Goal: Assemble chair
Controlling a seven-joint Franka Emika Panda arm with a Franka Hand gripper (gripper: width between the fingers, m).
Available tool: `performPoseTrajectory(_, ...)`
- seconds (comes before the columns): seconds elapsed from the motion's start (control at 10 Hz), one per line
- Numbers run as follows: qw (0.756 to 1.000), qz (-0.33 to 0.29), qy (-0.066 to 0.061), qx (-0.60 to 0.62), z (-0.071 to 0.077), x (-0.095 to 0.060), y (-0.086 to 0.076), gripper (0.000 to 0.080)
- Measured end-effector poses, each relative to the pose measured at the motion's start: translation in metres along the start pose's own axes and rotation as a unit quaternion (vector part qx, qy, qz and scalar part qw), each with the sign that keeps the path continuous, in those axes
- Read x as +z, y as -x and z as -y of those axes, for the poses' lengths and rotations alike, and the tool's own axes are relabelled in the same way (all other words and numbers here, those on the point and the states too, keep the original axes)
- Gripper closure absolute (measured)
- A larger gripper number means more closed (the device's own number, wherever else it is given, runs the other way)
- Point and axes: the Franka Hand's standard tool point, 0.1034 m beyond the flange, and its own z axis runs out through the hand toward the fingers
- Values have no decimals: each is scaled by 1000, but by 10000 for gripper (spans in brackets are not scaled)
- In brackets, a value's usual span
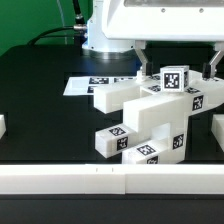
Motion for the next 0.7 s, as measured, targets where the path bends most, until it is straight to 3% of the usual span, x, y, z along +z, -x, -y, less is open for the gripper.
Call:
performPoseTrajectory(0.3,992,0,5,-126,-2,0,-1,151)
performPoseTrajectory(0.7,946,6,22,-324,-3,3,1,151)
